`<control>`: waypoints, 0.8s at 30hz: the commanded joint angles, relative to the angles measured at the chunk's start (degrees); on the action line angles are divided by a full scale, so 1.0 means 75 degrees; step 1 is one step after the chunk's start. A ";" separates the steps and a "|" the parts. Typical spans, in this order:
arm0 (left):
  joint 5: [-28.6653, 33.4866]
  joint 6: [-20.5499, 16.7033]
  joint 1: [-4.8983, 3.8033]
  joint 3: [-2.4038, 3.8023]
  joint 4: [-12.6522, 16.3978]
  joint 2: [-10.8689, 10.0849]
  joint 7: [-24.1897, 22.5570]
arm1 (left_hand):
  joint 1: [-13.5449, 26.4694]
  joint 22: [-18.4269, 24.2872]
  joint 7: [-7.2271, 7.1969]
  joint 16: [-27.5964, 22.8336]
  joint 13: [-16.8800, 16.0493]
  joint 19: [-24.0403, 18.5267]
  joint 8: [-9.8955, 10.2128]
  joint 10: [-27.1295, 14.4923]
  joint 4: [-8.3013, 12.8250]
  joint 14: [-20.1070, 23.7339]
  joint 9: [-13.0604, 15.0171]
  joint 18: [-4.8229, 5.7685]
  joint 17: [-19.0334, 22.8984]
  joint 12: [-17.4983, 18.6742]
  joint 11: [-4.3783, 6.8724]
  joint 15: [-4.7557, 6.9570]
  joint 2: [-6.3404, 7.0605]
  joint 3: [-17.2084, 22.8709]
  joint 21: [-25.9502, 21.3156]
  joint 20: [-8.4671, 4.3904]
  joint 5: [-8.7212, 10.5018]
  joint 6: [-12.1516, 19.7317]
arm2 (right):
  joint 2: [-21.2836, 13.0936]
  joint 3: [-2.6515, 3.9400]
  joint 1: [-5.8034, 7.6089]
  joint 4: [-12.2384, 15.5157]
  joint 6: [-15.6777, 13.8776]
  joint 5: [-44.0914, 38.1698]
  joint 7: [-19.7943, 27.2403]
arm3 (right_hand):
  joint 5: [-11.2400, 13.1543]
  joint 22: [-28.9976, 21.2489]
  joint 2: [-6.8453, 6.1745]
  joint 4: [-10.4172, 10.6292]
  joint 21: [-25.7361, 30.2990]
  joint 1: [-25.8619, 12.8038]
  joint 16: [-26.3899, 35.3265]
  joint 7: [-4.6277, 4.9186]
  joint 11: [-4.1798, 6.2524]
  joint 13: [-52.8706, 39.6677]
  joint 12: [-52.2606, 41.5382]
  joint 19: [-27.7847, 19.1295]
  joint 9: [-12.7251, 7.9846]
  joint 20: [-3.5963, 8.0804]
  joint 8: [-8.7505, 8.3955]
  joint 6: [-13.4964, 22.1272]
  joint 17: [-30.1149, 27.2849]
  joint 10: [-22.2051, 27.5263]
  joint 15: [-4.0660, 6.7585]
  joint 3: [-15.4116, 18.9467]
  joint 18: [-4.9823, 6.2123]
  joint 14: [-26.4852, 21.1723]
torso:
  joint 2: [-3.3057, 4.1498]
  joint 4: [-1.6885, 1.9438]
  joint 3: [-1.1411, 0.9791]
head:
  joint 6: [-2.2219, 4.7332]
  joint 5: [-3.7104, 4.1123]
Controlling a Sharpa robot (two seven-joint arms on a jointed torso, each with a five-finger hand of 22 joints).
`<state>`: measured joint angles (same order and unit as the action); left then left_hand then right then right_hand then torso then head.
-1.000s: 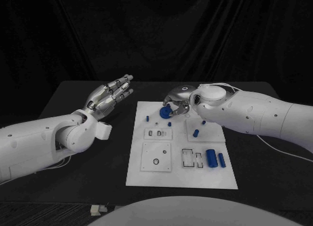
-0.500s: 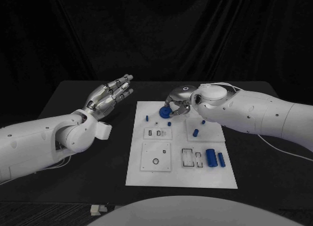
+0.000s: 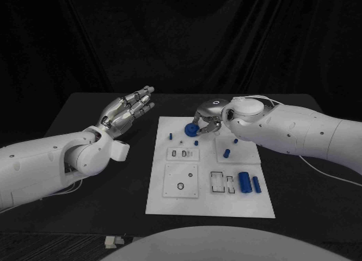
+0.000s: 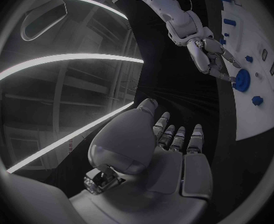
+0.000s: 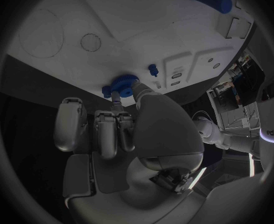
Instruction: Assemble the parts on the task board
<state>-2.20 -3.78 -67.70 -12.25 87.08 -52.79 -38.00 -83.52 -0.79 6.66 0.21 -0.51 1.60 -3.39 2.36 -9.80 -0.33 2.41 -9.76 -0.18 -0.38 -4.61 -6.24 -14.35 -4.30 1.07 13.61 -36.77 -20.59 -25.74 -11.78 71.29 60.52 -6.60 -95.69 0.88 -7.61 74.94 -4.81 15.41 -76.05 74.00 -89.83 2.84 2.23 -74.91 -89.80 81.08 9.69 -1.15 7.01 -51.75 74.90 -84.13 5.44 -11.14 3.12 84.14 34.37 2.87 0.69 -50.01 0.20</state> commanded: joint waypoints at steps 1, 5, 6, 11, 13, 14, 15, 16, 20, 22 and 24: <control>0.0002 0.0080 0.0009 0.0008 0.0018 0.0002 -0.0064 | -0.0067 -0.0007 -0.0002 0.0005 -0.0012 -0.0009 -0.0034 -0.0022 0.0030 0.0002 0.0013 -0.0084 0.0001 -0.0031 -0.0055 -0.0027 -0.0016 0.0002 0.0025 0.0067 -0.0049 -0.0034 | -0.0048 0.0001 -0.0022 0.0039 -0.0003 -0.0047 -0.0060 | 0.0040 0.1348 -0.0008 0.0040 0.0044 -0.0071 -0.0023 0.0044 -0.0087 -0.2012 -0.0027 -0.0008 0.0019 -0.0045 0.0062 -0.0167 0.2013 -0.0783 -0.0052 0.0029 0.0037 0.0781 | -0.0003 0.0001 0.0000 | 0.0001 -0.0003; 0.0002 0.0081 0.0009 0.0008 0.0016 -0.0002 -0.0056 | -0.0070 -0.0007 0.0003 0.0006 -0.0013 -0.0007 -0.0036 -0.0018 0.0037 0.0000 0.0013 -0.0084 0.0001 -0.0032 -0.0063 -0.0025 -0.0023 0.0016 0.0027 0.0069 -0.0050 -0.0038 | -0.0108 0.0001 -0.0023 0.0065 -0.0058 -0.0047 -0.0055 | 0.0062 0.1373 -0.0014 0.0075 0.0030 -0.0143 -0.0023 0.0128 -0.0162 -0.2012 -0.0027 0.0017 0.0115 -0.0093 0.0222 -0.0556 0.2013 -0.0783 -0.0104 0.0057 0.0031 0.0781 | -0.0001 0.0001 0.0000 | 0.0001 -0.0002; 0.0002 0.0082 0.0009 0.0008 0.0015 -0.0002 -0.0053 | -0.0070 -0.0007 0.0003 0.0006 -0.0013 -0.0007 -0.0036 -0.0018 0.0037 0.0000 0.0013 -0.0084 0.0001 -0.0032 -0.0063 -0.0025 -0.0023 0.0016 0.0027 0.0069 -0.0050 -0.0038 | -0.0126 0.0001 -0.0023 0.0071 -0.0061 -0.0047 -0.0058 | 0.0085 0.1382 -0.0016 0.0088 0.0027 -0.0175 -0.0023 0.0138 -0.0178 -0.2012 -0.0027 0.0025 0.0158 -0.0111 0.0274 -0.0683 0.2013 -0.0783 -0.0121 0.0068 0.0030 0.0781 | -0.0001 -0.0002 0.0001 | 0.0001 -0.0004; 0.0002 0.0085 0.0009 0.0008 0.0013 -0.0002 -0.0046 | -0.0070 -0.0007 0.0003 0.0006 -0.0013 -0.0007 -0.0036 -0.0018 0.0037 0.0000 0.0013 -0.0084 0.0001 -0.0032 -0.0063 -0.0025 -0.0023 0.0016 0.0027 0.0069 -0.0050 -0.0038 | -0.0195 0.0001 -0.0023 0.0111 -0.0074 -0.0047 -0.0072 | 0.0201 0.1399 -0.0023 0.0110 0.0041 -0.0272 -0.0023 0.0104 -0.0192 -0.2012 -0.0027 0.0034 0.0368 -0.0141 0.0484 -0.1102 0.2013 -0.0783 -0.0145 0.0106 0.0032 0.0781 | -0.0001 -0.0008 0.0000 | 0.0001 -0.0017; 0.0002 0.0086 0.0009 0.0008 0.0011 -0.0001 -0.0044 | -0.0070 -0.0007 0.0003 0.0006 -0.0013 -0.0007 -0.0036 -0.0018 0.0037 0.0000 0.0013 -0.0084 0.0001 -0.0032 -0.0063 -0.0025 -0.0023 0.0016 0.0027 0.0069 -0.0050 -0.0038 | -0.0221 0.0001 -0.0023 0.0134 -0.0083 -0.0047 -0.0076 | 0.0234 0.1407 -0.0028 0.0109 0.0033 -0.0291 -0.0023 0.0085 -0.0190 -0.2012 -0.0027 0.0044 0.0448 -0.0144 0.0543 -0.1192 0.2013 -0.0783 -0.0144 0.0114 0.0030 0.0781 | 0.0000 -0.0002 -0.0001 | 0.0001 -0.0009; 0.0002 0.0085 0.0009 0.0008 0.0010 -0.0001 -0.0043 | -0.0070 -0.0007 0.0003 0.0006 -0.0013 -0.0007 -0.0036 -0.0018 0.0037 0.0000 0.0013 -0.0084 0.0001 -0.0032 -0.0063 -0.0025 -0.0023 0.0016 0.0027 0.0069 -0.0050 -0.0038 | -0.0234 0.0001 -0.0023 0.0147 -0.0088 -0.0047 -0.0077 | 0.0259 0.1407 -0.0028 0.0109 0.0040 -0.0302 -0.0023 0.0073 -0.0189 -0.2012 -0.0027 0.0042 0.0494 -0.0144 0.0580 -0.1243 0.2013 -0.0783 -0.0142 0.0118 0.0032 0.0781 | 0.0001 -0.0004 -0.0001 | 0.0001 -0.0009; 0.0002 0.0085 0.0009 0.0008 0.0010 -0.0001 -0.0041 | -0.0070 -0.0007 0.0003 0.0006 -0.0013 -0.0007 -0.0036 -0.0018 0.0037 0.0000 0.0013 -0.0084 0.0001 -0.0032 -0.0063 -0.0025 -0.0023 0.0016 0.0027 0.0069 -0.0050 -0.0038 | -0.0245 0.0001 -0.0023 0.0160 -0.0094 -0.0047 -0.0079 | 0.0274 0.1409 -0.0029 0.0111 0.0040 -0.0311 -0.0023 0.0066 -0.0190 -0.2012 -0.0027 0.0043 0.0524 -0.0144 0.0602 -0.1269 0.2013 -0.0783 -0.0141 0.0121 0.0032 0.0781 | 0.0000 -0.0006 -0.0001 | 0.0001 -0.0014; 0.0002 0.0084 0.0010 0.0008 0.0010 -0.0001 -0.0040 | -0.0070 -0.0007 0.0003 0.0006 -0.0013 -0.0007 -0.0036 -0.0018 0.0037 0.0000 0.0013 -0.0084 0.0001 -0.0032 -0.0063 -0.0025 -0.0023 0.0016 0.0027 0.0069 -0.0050 -0.0038 | -0.0254 0.0001 -0.0023 0.0170 -0.0103 -0.0047 -0.0080 | 0.0298 0.1412 -0.0033 0.0108 0.0041 -0.0319 -0.0023 0.0048 -0.0180 -0.2012 -0.0027 0.0047 0.0596 -0.0141 0.0662 -0.1329 0.2013 -0.0783 -0.0137 0.0126 0.0032 0.0781 | 0.0000 -0.0006 0.0000 | 0.0001 -0.0016; 0.0002 0.0084 0.0010 0.0007 0.0017 -0.0009 -0.0039 | -0.0070 -0.0007 0.0003 0.0006 -0.0013 -0.0007 -0.0036 -0.0018 0.0037 0.0000 0.0013 -0.0084 0.0001 -0.0032 -0.0063 -0.0025 -0.0023 0.0016 0.0027 0.0069 -0.0050 -0.0038 | -0.0334 0.0001 -0.0023 0.0241 -0.0255 -0.0047 -0.0099 | 0.0383 0.1414 -0.0069 0.0095 0.0057 -0.0321 -0.0023 -0.0051 -0.0106 -0.2012 -0.0027 0.0052 0.0978 -0.0104 0.0968 -0.1490 0.2013 -0.0783 -0.0081 0.0144 0.0035 0.0781 | -0.0001 -0.0007 0.0000 | 0.0001 -0.0025; 0.0002 0.0083 0.0010 0.0007 0.0019 -0.0016 -0.0041 | -0.0072 -0.0009 0.0012 0.0007 -0.0015 -0.0004 -0.0039 -0.0008 0.0048 -0.0001 0.0014 -0.0085 0.0000 -0.0035 -0.0074 -0.0023 -0.0028 0.0032 0.0029 0.0071 -0.0049 -0.0048 | -0.0411 0.0000 -0.0020 0.0296 -0.0391 -0.0047 -0.0113 | 0.0394 0.1401 -0.0080 0.0108 0.0107 -0.0311 -0.0023 -0.0034 -0.0069 -0.2012 -0.0027 0.0027 0.1075 -0.0080 0.0917 -0.1189 0.2013 -0.0783 -0.0048 0.0134 0.0045 0.0781 | -0.0001 -0.0008 -0.0001 | 0.0001 -0.0024; 0.0002 0.0081 0.0010 0.0007 0.0019 -0.0025 -0.0042 | -0.0072 -0.0009 0.0012 0.0007 -0.0015 -0.0004 -0.0039 -0.0008 0.0048 -0.0001 0.0014 -0.0085 0.0000 -0.0035 -0.0074 -0.0023 -0.0028 0.0032 0.0029 0.0071 -0.0049 -0.0048 | -0.0527 0.0000 -0.0007 0.0371 -0.0591 -0.0047 -0.0102 | 0.0385 0.1395 -0.0082 0.0127 0.0135 -0.0300 -0.0023 0.0009 -0.0071 -0.2012 -0.0027 0.0018 0.1066 -0.0067 0.0726 -0.0729 0.2013 -0.0783 -0.0050 0.0109 0.0048 0.0781 | 0.0000 -0.0007 -0.0002 | 0.0001 -0.0026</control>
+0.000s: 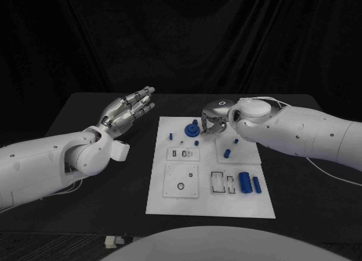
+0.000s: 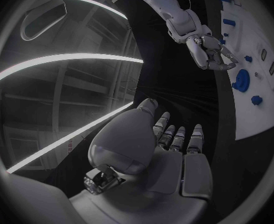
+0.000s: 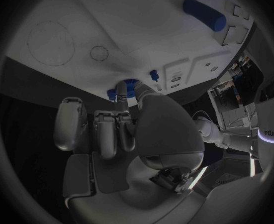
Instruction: Assemble the parts on the task board
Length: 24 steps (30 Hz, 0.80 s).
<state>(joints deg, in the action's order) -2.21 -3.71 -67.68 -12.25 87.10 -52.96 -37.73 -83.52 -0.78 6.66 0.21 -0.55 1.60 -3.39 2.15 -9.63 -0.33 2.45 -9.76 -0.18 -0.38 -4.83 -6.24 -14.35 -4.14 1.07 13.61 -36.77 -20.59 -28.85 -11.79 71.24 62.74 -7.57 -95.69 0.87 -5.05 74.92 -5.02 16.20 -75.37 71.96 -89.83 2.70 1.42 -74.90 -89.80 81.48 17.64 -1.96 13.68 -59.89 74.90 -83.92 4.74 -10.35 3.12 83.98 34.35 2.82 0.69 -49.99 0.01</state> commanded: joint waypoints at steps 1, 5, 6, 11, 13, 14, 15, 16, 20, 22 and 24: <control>0.0002 0.0072 0.0008 0.0007 0.0017 -0.0006 -0.0078 | -0.0072 -0.0010 0.0012 0.0007 -0.0010 -0.0004 -0.0039 0.0021 0.0025 -0.0001 0.0009 -0.0085 0.0000 -0.0035 -0.0045 -0.0023 -0.0028 0.0009 0.0029 0.0071 -0.0049 -0.0048 | -0.0175 0.0002 0.0014 0.0110 -0.0570 -0.0047 -0.0086 | 0.0040 0.1396 -0.0068 0.0033 0.0054 -0.0031 -0.0023 0.0063 0.0014 -0.2013 -0.0027 -0.0033 -0.0036 0.0038 -0.0328 0.0692 0.2013 -0.0811 0.0031 -0.0012 0.0048 0.0802 | 0.0003 0.0002 -0.0002 | -0.0001 -0.0015; 0.0002 0.0075 0.0008 0.0007 0.0014 -0.0028 -0.0073 | -0.0072 -0.0010 0.0012 0.0007 -0.0010 -0.0004 -0.0039 0.0021 0.0025 -0.0001 0.0009 -0.0085 0.0000 -0.0035 -0.0045 -0.0023 -0.0028 0.0009 0.0029 0.0071 -0.0049 -0.0048 | -0.0534 0.0002 0.0137 0.0319 -0.1177 -0.0047 -0.0026 | 0.0001 0.1384 -0.0130 0.0017 0.0110 0.0126 -0.0023 0.0004 0.0055 -0.2013 -0.0027 -0.0045 -0.0245 0.0047 -0.0747 0.1391 0.2013 -0.0811 0.0050 -0.0094 0.0058 0.0802 | 0.0003 0.0003 -0.0001 | -0.0001 -0.0025; 0.0002 0.0077 0.0009 0.0007 0.0012 -0.0030 -0.0071 | -0.0072 -0.0010 0.0012 0.0007 -0.0010 -0.0004 -0.0039 0.0021 0.0025 -0.0001 0.0009 -0.0085 0.0000 -0.0035 -0.0045 -0.0023 -0.0028 0.0009 0.0029 0.0071 -0.0049 -0.0048 | -0.0636 0.0002 0.0174 0.0384 -0.1352 -0.0047 -0.0025 | -0.0017 0.1378 -0.0163 -0.0003 0.0135 0.0219 -0.0023 -0.0017 0.0071 -0.2013 -0.0027 -0.0053 -0.0318 0.0049 -0.0866 0.1564 0.2013 -0.0811 0.0051 -0.0121 0.0062 0.0802 | 0.0001 0.0003 -0.0001 | -0.0001 -0.0016; 0.0002 0.0093 0.0011 0.0007 -0.0003 -0.0024 -0.0064 | -0.0073 -0.0011 0.0017 0.0009 -0.0013 -0.0003 -0.0040 0.0031 0.0033 -0.0003 0.0009 -0.0085 -0.0001 -0.0038 -0.0051 -0.0025 -0.0024 0.0016 0.0030 0.0073 -0.0047 -0.0049 | -0.1260 0.0002 0.0349 0.0812 -0.2232 0.0002 -0.0005 | -0.0078 0.1312 -0.0333 -0.0146 0.0379 0.0756 -0.0023 -0.0251 0.0235 -0.2013 -0.0027 -0.0163 -0.0532 0.0119 -0.1102 0.1890 0.2013 -0.0811 0.0147 -0.0204 0.0111 0.0802 | -0.0009 0.0001 0.0002 | -0.0001 0.0037; 0.0002 0.0101 0.0012 0.0007 -0.0009 -0.0018 -0.0060 | -0.0073 -0.0011 0.0017 0.0009 -0.0013 -0.0003 -0.0040 0.0031 0.0033 -0.0003 0.0009 -0.0085 -0.0001 -0.0038 -0.0051 -0.0025 -0.0024 0.0016 0.0030 0.0073 -0.0047 -0.0049 | -0.1486 0.0002 0.0382 0.0971 -0.2432 0.0097 0.0019 | -0.0128 0.1323 -0.0351 -0.0135 0.0349 0.0809 -0.0023 -0.0280 0.0263 -0.2013 -0.0027 -0.0137 -0.0552 0.0142 -0.1096 0.1863 0.2013 -0.0811 0.0169 -0.0207 0.0103 0.0802 | -0.0015 -0.0003 0.0004 | -0.0001 0.0046; 0.0002 0.0107 0.0013 0.0007 -0.0012 -0.0014 -0.0056 | -0.0073 -0.0011 0.0017 0.0009 -0.0013 -0.0003 -0.0040 0.0031 0.0033 -0.0003 0.0009 -0.0085 -0.0001 -0.0038 -0.0051 -0.0025 -0.0024 0.0016 0.0030 0.0073 -0.0047 -0.0049 | -0.1676 0.0001 0.0403 0.1106 -0.2556 0.0225 0.0039 | -0.0166 0.1337 -0.0375 -0.0090 0.0308 0.0829 -0.0023 -0.0281 0.0282 -0.2013 -0.0027 -0.0103 -0.0565 0.0164 -0.1069 0.1794 0.2013 -0.0811 0.0190 -0.0196 0.0092 0.0802 | -0.0017 -0.0005 0.0006 | -0.0001 0.0043; 0.0002 0.0110 0.0014 0.0007 -0.0013 -0.0012 -0.0054 | -0.0072 -0.0013 0.0021 0.0011 -0.0014 0.0001 -0.0041 0.0034 0.0040 -0.0006 0.0009 -0.0085 -0.0002 -0.0039 -0.0054 -0.0031 -0.0020 0.0022 0.0034 0.0075 -0.0045 -0.0052 | -0.1828 0.0001 0.0415 0.1214 -0.2636 0.0357 0.0053 | -0.0166 0.1340 -0.0380 -0.0080 0.0301 0.0828 -0.0023 -0.0277 0.0284 -0.2013 -0.0027 -0.0097 -0.0567 0.0167 -0.1065 0.1782 0.2013 -0.0811 0.0193 -0.0192 0.0090 0.0802 | -0.0018 -0.0004 0.0005 | -0.0001 0.0037; 0.0002 0.0113 0.0014 0.0007 -0.0015 -0.0012 -0.0051 | -0.0072 -0.0013 0.0021 0.0011 -0.0014 0.0001 -0.0041 0.0034 0.0040 -0.0006 0.0009 -0.0085 -0.0002 -0.0039 -0.0054 -0.0031 -0.0020 0.0022 0.0034 0.0075 -0.0045 -0.0052 | -0.1942 0.0001 0.0423 0.1293 -0.2689 0.0469 0.0063 | -0.0166 0.1351 -0.0392 -0.0044 0.0268 0.0815 -0.0023 -0.0265 0.0288 -0.2013 -0.0027 -0.0074 -0.0573 0.0172 -0.1054 0.1754 0.2013 -0.0811 0.0194 -0.0180 0.0082 0.0802 | -0.0019 -0.0003 0.0004 | -0.0001 0.0031; 0.0002 0.0118 0.0017 0.0007 -0.0022 -0.0014 -0.0042 | -0.0072 -0.0013 0.0024 0.0013 -0.0016 0.0003 -0.0041 0.0045 0.0046 -0.0008 0.0009 -0.0086 -0.0003 -0.0042 -0.0061 -0.0038 -0.0016 0.0029 0.0035 0.0077 -0.0045 -0.0052 | -0.2365 -0.0001 0.0432 0.1554 -0.2847 0.0970 0.0076 | -0.0163 0.1388 -0.0426 0.0037 0.0156 0.0795 -0.0023 -0.0224 0.0276 -0.2013 -0.0027 0.0008 -0.0577 0.0176 -0.0976 0.1578 0.2013 -0.0811 0.0185 -0.0146 0.0054 0.0802 | -0.0015 -0.0009 0.0002 | -0.0001 0.0039; 0.0002 0.0119 0.0018 0.0007 -0.0022 -0.0017 -0.0043 | -0.0072 -0.0013 0.0024 0.0013 -0.0016 0.0003 -0.0041 0.0045 0.0046 -0.0008 0.0009 -0.0086 -0.0003 -0.0042 -0.0061 -0.0038 -0.0016 0.0029 0.0035 0.0077 -0.0045 -0.0052 | -0.2507 -0.0002 0.0411 0.1612 -0.2896 0.1215 0.0080 | -0.0271 0.1410 -0.0433 0.0037 0.0087 0.0821 -0.0023 -0.0187 0.0257 -0.2013 -0.0027 0.0057 -0.0569 0.0173 -0.0918 0.1455 0.2013 -0.0811 0.0173 -0.0149 0.0037 0.0802 | -0.0011 -0.0009 0.0002 | -0.0001 0.0042; 0.0002 0.0123 0.0020 0.0007 -0.0023 -0.0015 -0.0042 | -0.0072 -0.0013 0.0024 0.0013 -0.0016 0.0003 -0.0041 0.0045 0.0046 -0.0008 0.0009 -0.0086 -0.0003 -0.0042 -0.0061 -0.0038 -0.0016 0.0029 0.0035 0.0077 -0.0045 -0.0052 | -0.2652 -0.0003 0.0362 0.1642 -0.2920 0.1468 0.0070 | -0.0579 0.1427 -0.0449 0.0032 0.0034 0.0881 -0.0023 -0.0149 0.0227 -0.2013 -0.0027 0.0097 -0.0558 0.0157 -0.0869 0.1351 0.2013 -0.0811 0.0147 -0.0164 0.0025 0.0802 | -0.0011 -0.0004 0.0002 | -0.0001 0.0063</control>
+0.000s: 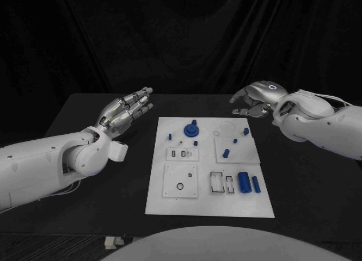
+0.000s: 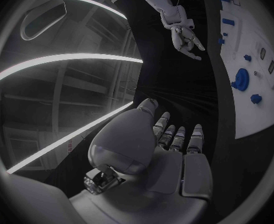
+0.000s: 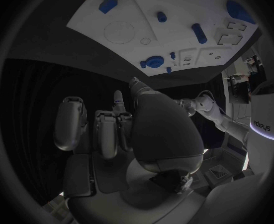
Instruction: Assemble the parts on the task board
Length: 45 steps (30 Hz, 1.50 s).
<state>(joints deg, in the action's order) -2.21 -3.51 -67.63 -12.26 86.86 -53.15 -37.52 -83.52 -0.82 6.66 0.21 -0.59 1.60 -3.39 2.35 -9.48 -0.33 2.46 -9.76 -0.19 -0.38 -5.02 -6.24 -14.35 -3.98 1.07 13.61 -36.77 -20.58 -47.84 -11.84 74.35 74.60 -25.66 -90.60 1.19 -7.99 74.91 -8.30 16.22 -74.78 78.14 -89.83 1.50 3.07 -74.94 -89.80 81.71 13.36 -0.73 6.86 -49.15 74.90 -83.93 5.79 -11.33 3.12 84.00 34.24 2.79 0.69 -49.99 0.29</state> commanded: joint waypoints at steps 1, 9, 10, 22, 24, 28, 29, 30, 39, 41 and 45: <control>0.0002 0.0097 0.0013 0.0008 0.0008 0.0012 -0.0070 | -0.0072 -0.0008 0.0024 0.0013 -0.0011 0.0003 -0.0041 0.0018 0.0026 -0.0008 0.0008 -0.0085 -0.0003 -0.0042 -0.0035 -0.0038 -0.0016 0.0009 0.0035 0.0076 -0.0045 -0.0052 | -0.0157 0.0003 -0.0072 0.0060 -0.0502 0.0844 0.0024 | -0.0230 0.1432 -0.0013 0.0029 -0.0056 0.0064 -0.0023 0.0017 0.0002 -0.2009 -0.0027 0.0075 0.0013 -0.0010 0.0044 -0.0090 0.2013 -0.0809 0.0003 -0.0035 0.0022 0.0800 | 0.0007 0.0001 0.0001 | -0.0002 0.0028; 0.0002 0.0105 0.0018 0.0008 0.0005 0.0020 -0.0074 | -0.0072 -0.0008 0.0024 0.0013 -0.0011 0.0003 -0.0041 0.0018 0.0026 -0.0008 0.0008 -0.0085 -0.0003 -0.0042 -0.0035 -0.0038 -0.0016 0.0009 0.0035 0.0076 -0.0045 -0.0052 | -0.0408 0.0001 -0.0369 -0.0109 -0.0313 0.1127 0.0079 | -0.0824 0.1516 -0.0110 0.0041 -0.0337 0.0095 -0.0023 0.0085 -0.0051 -0.2009 -0.0027 0.0237 -0.0003 -0.0052 0.0006 -0.0020 0.2013 -0.0809 -0.0039 -0.0024 -0.0038 0.0800 | 0.0024 -0.0005 -0.0007 | -0.0002 0.0059; 0.0002 0.0105 0.0019 0.0008 0.0006 0.0018 -0.0075 | -0.0072 -0.0008 0.0024 0.0013 -0.0011 0.0003 -0.0041 0.0018 0.0026 -0.0008 0.0008 -0.0085 -0.0003 -0.0042 -0.0035 -0.0038 -0.0016 0.0009 0.0035 0.0076 -0.0045 -0.0052 | -0.0420 0.0001 -0.0397 -0.0130 -0.0297 0.1136 0.0079 | -0.0844 0.1546 -0.0124 0.0045 -0.0440 0.0084 -0.0023 0.0087 -0.0050 -0.2009 -0.0027 0.0294 -0.0001 -0.0051 0.0010 -0.0025 0.2013 -0.0809 -0.0038 -0.0017 -0.0060 0.0800 | 0.0024 -0.0002 -0.0007 | -0.0002 0.0053; 0.0002 0.0119 0.0028 0.0008 -0.0019 0.0037 -0.0080 | -0.0070 -0.0008 0.0031 0.0014 -0.0011 0.0004 -0.0042 0.0022 0.0039 -0.0009 0.0007 -0.0086 -0.0003 -0.0042 -0.0047 -0.0050 -0.0012 0.0023 0.0036 0.0081 -0.0045 -0.0050 | -0.0469 0.0000 -0.0583 -0.0266 0.0167 0.0854 -0.0067 | -0.0367 0.1556 -0.0211 0.0070 -0.0500 -0.0146 -0.0023 0.0098 -0.0064 -0.2009 -0.0027 0.0333 -0.0001 -0.0055 -0.0019 0.0068 0.2013 -0.0809 -0.0042 0.0098 -0.0068 0.0800 | 0.0021 0.0002 -0.0006 | -0.0002 0.0062; 0.0002 0.0122 0.0029 0.0008 -0.0017 0.0035 -0.0078 | -0.0071 -0.0008 0.0034 0.0014 -0.0011 0.0004 -0.0043 0.0021 0.0042 -0.0009 0.0007 -0.0086 -0.0003 -0.0042 -0.0048 -0.0052 -0.0021 0.0035 0.0036 0.0083 -0.0047 -0.0051 | -0.0463 0.0000 -0.0599 -0.0269 0.0236 0.0818 -0.0074 | -0.0364 0.1556 -0.0228 0.0072 -0.0501 -0.0178 -0.0023 0.0100 -0.0065 -0.2009 -0.0027 0.0333 -0.0001 -0.0055 -0.0022 0.0077 0.2013 -0.0809 -0.0043 0.0114 -0.0068 0.0800 | 0.0021 0.0003 -0.0008 | -0.0002 0.0060; 0.0002 0.0119 0.0030 0.0008 -0.0016 0.0026 -0.0080 | -0.0071 -0.0008 0.0034 0.0014 -0.0011 0.0004 -0.0043 0.0021 0.0042 -0.0009 0.0007 -0.0086 -0.0003 -0.0042 -0.0048 -0.0052 -0.0021 0.0035 0.0036 0.0083 -0.0047 -0.0051 | -0.0441 0.0000 -0.0623 -0.0285 0.0326 0.0744 -0.0096 | -0.0365 0.1556 -0.0248 0.0074 -0.0501 -0.0221 -0.0023 0.0104 -0.0068 -0.2009 -0.0027 0.0333 -0.0002 -0.0057 -0.0029 0.0096 0.2013 -0.0809 -0.0044 0.0133 -0.0068 0.0800 | 0.0016 0.0009 -0.0003 | -0.0002 0.0054; 0.0002 0.0117 0.0031 0.0008 -0.0015 0.0022 -0.0080 | -0.0071 -0.0008 0.0034 0.0014 -0.0011 0.0004 -0.0043 0.0021 0.0042 -0.0009 0.0007 -0.0086 -0.0003 -0.0042 -0.0048 -0.0052 -0.0021 0.0035 0.0036 0.0083 -0.0047 -0.0051 | -0.0435 0.0000 -0.0627 -0.0290 0.0353 0.0732 -0.0103 | -0.0365 0.1553 -0.0250 0.0073 -0.0492 -0.0225 -0.0023 0.0104 -0.0068 -0.2009 -0.0027 0.0328 -0.0002 -0.0057 -0.0030 0.0098 0.2013 -0.0809 -0.0044 0.0135 -0.0065 0.0800 | 0.0016 0.0010 -0.0001 | -0.0002 0.0052; 0.0002 0.0116 0.0031 0.0008 -0.0013 0.0018 -0.0081 | -0.0071 -0.0008 0.0034 0.0014 -0.0011 0.0004 -0.0043 0.0021 0.0042 -0.0009 0.0007 -0.0086 -0.0003 -0.0042 -0.0048 -0.0052 -0.0021 0.0035 0.0036 0.0083 -0.0047 -0.0051 | -0.0426 0.0000 -0.0632 -0.0298 0.0389 0.0719 -0.0114 | -0.0365 0.1552 -0.0252 0.0073 -0.0488 -0.0227 -0.0023 0.0104 -0.0069 -0.2009 -0.0027 0.0326 -0.0003 -0.0057 -0.0031 0.0100 0.2013 -0.0809 -0.0043 0.0136 -0.0065 0.0800 | 0.0017 0.0011 -0.0001 | -0.0002 0.0052; 0.0002 0.0112 0.0032 0.0008 -0.0009 0.0001 -0.0081 | -0.0073 -0.0008 0.0036 0.0014 -0.0010 0.0005 -0.0043 0.0020 0.0048 -0.0010 0.0006 -0.0086 -0.0003 -0.0041 -0.0052 -0.0055 -0.0035 0.0054 0.0037 0.0085 -0.0050 -0.0051 | -0.0378 0.0000 -0.0655 -0.0338 0.0616 0.0627 -0.0161 | -0.0266 0.1550 -0.0281 0.0072 -0.0482 -0.0308 -0.0023 0.0119 -0.0081 -0.2009 -0.0027 0.0321 -0.0001 -0.0061 -0.0045 0.0152 0.2013 -0.0809 -0.0049 0.0166 -0.0064 0.0800 | 0.0017 0.0013 -0.0003 | -0.0002 0.0056; 0.0002 0.0113 0.0032 0.0008 -0.0009 0.0002 -0.0082 | -0.0073 -0.0008 0.0036 0.0014 -0.0010 0.0005 -0.0043 0.0020 0.0048 -0.0010 0.0006 -0.0086 -0.0003 -0.0041 -0.0052 -0.0055 -0.0035 0.0054 0.0037 0.0085 -0.0050 -0.0051 | -0.0373 0.0000 -0.0658 -0.0340 0.0672 0.0610 -0.0170 | -0.0262 0.1550 -0.0282 0.0072 -0.0482 -0.0309 -0.0023 0.0119 -0.0082 -0.2009 -0.0027 0.0320 0.0000 -0.0061 -0.0045 0.0152 0.2013 -0.0809 -0.0049 0.0167 -0.0063 0.0800 | 0.0019 0.0014 -0.0003 | -0.0002 0.0058; 0.0002 0.0115 0.0033 0.0008 -0.0008 0.0003 -0.0083 | -0.0073 -0.0008 0.0036 0.0014 -0.0010 0.0005 -0.0043 0.0020 0.0048 -0.0010 0.0006 -0.0086 -0.0003 -0.0041 -0.0052 -0.0055 -0.0035 0.0054 0.0037 0.0085 -0.0050 -0.0051 | -0.0368 0.0000 -0.0661 -0.0349 0.0796 0.0545 -0.0208 | -0.0258 0.1547 -0.0284 0.0071 -0.0473 -0.0310 -0.0023 0.0120 -0.0083 -0.2009 -0.0027 0.0316 0.0001 -0.0061 -0.0044 0.0152 0.2013 -0.0809 -0.0049 0.0167 -0.0061 0.0800 | 0.0017 0.0015 -0.0003 | -0.0002 0.0056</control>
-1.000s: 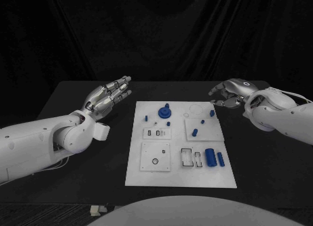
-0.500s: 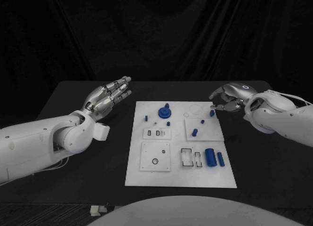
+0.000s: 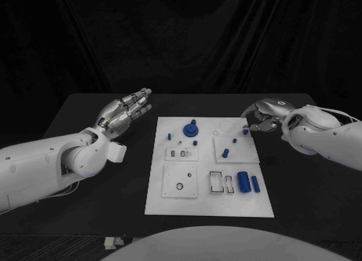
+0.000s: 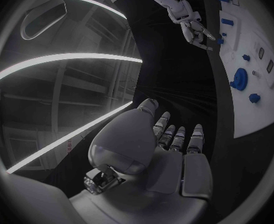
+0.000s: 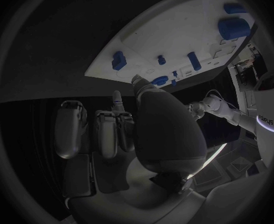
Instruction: Assemble the parts on the task board
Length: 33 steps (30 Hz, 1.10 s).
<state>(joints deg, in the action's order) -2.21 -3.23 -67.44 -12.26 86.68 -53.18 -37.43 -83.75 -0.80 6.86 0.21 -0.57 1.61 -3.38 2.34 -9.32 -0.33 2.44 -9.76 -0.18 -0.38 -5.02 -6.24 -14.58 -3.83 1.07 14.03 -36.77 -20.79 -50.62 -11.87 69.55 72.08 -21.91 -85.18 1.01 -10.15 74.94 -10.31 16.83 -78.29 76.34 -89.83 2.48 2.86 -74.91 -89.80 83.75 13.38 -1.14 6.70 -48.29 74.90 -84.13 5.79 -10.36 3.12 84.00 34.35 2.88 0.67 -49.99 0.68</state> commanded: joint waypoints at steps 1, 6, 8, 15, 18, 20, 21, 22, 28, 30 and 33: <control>0.0003 0.0078 0.0007 0.0008 0.0017 0.0007 -0.0094 | -0.0043 -0.0011 0.0009 0.0014 -0.0012 0.0004 -0.0043 0.0020 0.0028 -0.0010 0.0008 -0.0086 -0.0004 -0.0041 -0.0053 -0.0055 -0.0005 0.0034 0.0037 0.0029 -0.0050 -0.0023 | 0.0005 0.0004 -0.0022 -0.0018 0.0331 -0.0214 -0.0195 | 0.0035 0.1538 -0.0023 -0.0015 0.0014 -0.0069 -0.0023 -0.0010 -0.0057 -0.2012 -0.0027 0.0034 -0.0001 -0.0007 -0.0024 0.0041 0.2013 -0.0782 -0.0048 0.0039 -0.0057 0.0800 | 0.0003 0.0002 -0.0001 | -0.0002 0.0006; 0.0003 0.0080 0.0007 0.0008 0.0013 0.0008 -0.0093 | -0.0043 -0.0011 0.0009 0.0014 -0.0012 0.0004 -0.0043 0.0020 0.0028 -0.0010 0.0008 -0.0086 -0.0004 -0.0041 -0.0053 -0.0055 -0.0005 0.0034 0.0037 0.0029 -0.0050 -0.0023 | 0.0018 0.0004 -0.0030 -0.0046 0.0411 -0.0297 -0.0213 | 0.0025 0.1515 -0.0038 -0.0031 0.0091 -0.0034 -0.0023 0.0008 -0.0072 -0.2012 -0.0027 -0.0008 0.0005 -0.0011 -0.0025 0.0060 0.2013 -0.0782 -0.0054 0.0031 -0.0041 0.0800 | 0.0007 0.0000 0.0000 | -0.0002 0.0005; 0.0003 0.0082 0.0008 0.0008 0.0012 0.0009 -0.0092 | -0.0043 -0.0011 0.0009 0.0014 -0.0012 0.0004 -0.0043 0.0020 0.0028 -0.0010 0.0008 -0.0086 -0.0004 -0.0041 -0.0053 -0.0055 -0.0005 0.0034 0.0037 0.0029 -0.0050 -0.0023 | 0.0024 0.0004 -0.0037 -0.0057 0.0433 -0.0313 -0.0219 | 0.0008 0.1511 -0.0039 -0.0036 0.0104 -0.0011 -0.0023 0.0014 -0.0079 -0.2012 -0.0027 -0.0016 0.0010 -0.0014 -0.0020 0.0060 0.2013 -0.0782 -0.0057 0.0023 -0.0038 0.0800 | 0.0004 -0.0002 0.0000 | -0.0002 0.0000; 0.0003 0.0088 0.0009 0.0008 0.0008 0.0010 -0.0093 | -0.0044 -0.0010 0.0012 0.0015 -0.0012 0.0003 -0.0043 0.0021 0.0035 -0.0010 0.0008 -0.0085 -0.0004 -0.0041 -0.0056 -0.0057 -0.0011 0.0050 0.0036 0.0032 -0.0049 -0.0020 | 0.0035 0.0004 -0.0056 -0.0080 0.0517 -0.0375 -0.0254 | -0.0025 0.1506 -0.0041 -0.0044 0.0121 0.0041 -0.0023 0.0025 -0.0089 -0.2012 -0.0027 -0.0027 0.0020 -0.0019 -0.0012 0.0066 0.2013 -0.0782 -0.0066 0.0006 -0.0035 0.0800 | 0.0006 -0.0002 -0.0001 | -0.0002 -0.0008; 0.0003 0.0092 0.0010 0.0008 0.0007 0.0012 -0.0096 | -0.0044 -0.0010 0.0012 0.0015 -0.0012 0.0003 -0.0043 0.0021 0.0035 -0.0010 0.0008 -0.0085 -0.0004 -0.0041 -0.0056 -0.0057 -0.0011 0.0050 0.0036 0.0032 -0.0049 -0.0020 | 0.0037 0.0004 -0.0060 -0.0087 0.0549 -0.0402 -0.0271 | -0.0035 0.1497 -0.0043 -0.0047 0.0151 0.0059 -0.0023 0.0026 -0.0093 -0.2012 -0.0027 -0.0044 0.0022 -0.0022 -0.0012 0.0071 0.2013 -0.0782 -0.0067 0.0000 -0.0029 0.0800 | 0.0006 0.0000 0.0000 | -0.0002 -0.0002; 0.0003 0.0092 0.0010 0.0008 0.0008 0.0011 -0.0097 | -0.0044 -0.0010 0.0012 0.0015 -0.0012 0.0003 -0.0043 0.0021 0.0035 -0.0010 0.0008 -0.0085 -0.0004 -0.0041 -0.0056 -0.0057 -0.0011 0.0050 0.0036 0.0032 -0.0049 -0.0020 | 0.0036 0.0004 -0.0062 -0.0088 0.0578 -0.0415 -0.0286 | -0.0040 0.1493 -0.0046 -0.0048 0.0167 0.0072 -0.0023 0.0028 -0.0095 -0.2012 -0.0027 -0.0052 0.0024 -0.0023 -0.0013 0.0079 0.2013 -0.0782 -0.0068 -0.0003 -0.0025 0.0800 | 0.0006 0.0002 -0.0001 | -0.0002 -0.0001; 0.0003 0.0093 0.0010 0.0008 0.0007 0.0011 -0.0097 | -0.0044 -0.0010 0.0012 0.0015 -0.0012 0.0003 -0.0043 0.0021 0.0035 -0.0010 0.0008 -0.0085 -0.0004 -0.0041 -0.0056 -0.0057 -0.0011 0.0050 0.0036 0.0032 -0.0049 -0.0020 | 0.0036 0.0004 -0.0062 -0.0089 0.0591 -0.0420 -0.0292 | -0.0043 0.1487 -0.0048 -0.0049 0.0185 0.0077 -0.0023 0.0028 -0.0097 -0.2012 -0.0027 -0.0062 0.0024 -0.0024 -0.0014 0.0083 0.2013 -0.0782 -0.0069 -0.0004 -0.0021 0.0800 | 0.0007 0.0001 0.0000 | -0.0002 -0.0004; 0.0003 0.0093 0.0011 0.0008 0.0007 0.0010 -0.0096 | -0.0044 -0.0010 0.0012 0.0015 -0.0012 0.0003 -0.0043 0.0021 0.0035 -0.0010 0.0008 -0.0085 -0.0004 -0.0041 -0.0056 -0.0057 -0.0011 0.0050 0.0036 0.0032 -0.0049 -0.0020 | 0.0034 0.0004 -0.0063 -0.0089 0.0608 -0.0427 -0.0299 | -0.0043 0.1487 -0.0048 -0.0048 0.0185 0.0078 -0.0023 0.0028 -0.0097 -0.2012 -0.0027 -0.0062 0.0024 -0.0024 -0.0014 0.0084 0.2013 -0.0782 -0.0069 -0.0004 -0.0021 0.0800 | 0.0008 0.0002 -0.0001 | -0.0002 -0.0003; 0.0003 0.0098 0.0012 0.0008 0.0002 0.0014 -0.0089 | -0.0044 -0.0010 0.0012 0.0015 -0.0012 0.0003 -0.0043 0.0021 0.0035 -0.0010 0.0008 -0.0085 -0.0004 -0.0041 -0.0056 -0.0057 -0.0011 0.0050 0.0036 0.0032 -0.0049 -0.0020 | 0.0026 0.0004 -0.0065 -0.0092 0.0689 -0.0453 -0.0334 | -0.0042 0.1474 -0.0065 -0.0043 0.0232 0.0092 -0.0023 0.0034 -0.0103 -0.2012 -0.0027 -0.0088 0.0025 -0.0028 -0.0027 0.0124 0.2013 -0.0782 -0.0072 0.0000 -0.0011 0.0800 | 0.0008 0.0002 -0.0001 | -0.0002 0.0001; 0.0003 0.0100 0.0013 0.0008 0.0001 0.0017 -0.0088 | -0.0044 -0.0010 0.0012 0.0015 -0.0012 0.0003 -0.0043 0.0021 0.0035 -0.0010 0.0008 -0.0085 -0.0004 -0.0041 -0.0056 -0.0057 -0.0011 0.0050 0.0036 0.0032 -0.0049 -0.0020 | 0.0025 0.0004 -0.0066 -0.0093 0.0712 -0.0463 -0.0353 | -0.0041 0.1473 -0.0067 -0.0042 0.0235 0.0092 -0.0023 0.0034 -0.0104 -0.2012 -0.0027 -0.0090 0.0025 -0.0028 -0.0028 0.0129 0.2013 -0.0782 -0.0073 0.0001 -0.0011 0.0800 | 0.0006 0.0000 -0.0001 | -0.0002 -0.0003; 0.0003 0.0103 0.0013 0.0008 0.0000 0.0018 -0.0085 | -0.0044 -0.0010 0.0012 0.0015 -0.0012 0.0003 -0.0043 0.0021 0.0035 -0.0010 0.0008 -0.0085 -0.0004 -0.0041 -0.0056 -0.0057 -0.0011 0.0050 0.0036 0.0032 -0.0049 -0.0020 | 0.0027 0.0004 -0.0067 -0.0098 0.0748 -0.0476 -0.0383 | -0.0040 0.1462 -0.0068 -0.0040 0.0270 0.0095 -0.0023 0.0038 -0.0107 -0.2012 -0.0027 -0.0109 0.0026 -0.0030 -0.0030 0.0139 0.2013 -0.0782 -0.0075 0.0001 -0.0003 0.0800 | 0.0004 -0.0002 0.0000 | -0.0002 -0.0006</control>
<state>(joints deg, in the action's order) -2.21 -3.08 -67.40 -12.26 86.60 -53.13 -37.41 -83.75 -0.79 6.86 0.21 -0.61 1.60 -3.38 2.34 -9.09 -0.33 2.43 -9.76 -0.19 -0.38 -5.02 -6.24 -14.58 -3.60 1.07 14.03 -36.77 -20.79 -50.37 -11.87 69.21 71.40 -17.33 -88.00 -0.39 -10.15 74.92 -10.70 16.83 -76.44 76.73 -89.83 2.78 2.45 -74.90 -89.80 83.33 13.50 -1.56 6.70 -47.58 74.90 -84.12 5.79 -10.36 3.13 84.00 34.40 2.88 0.66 -49.99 0.66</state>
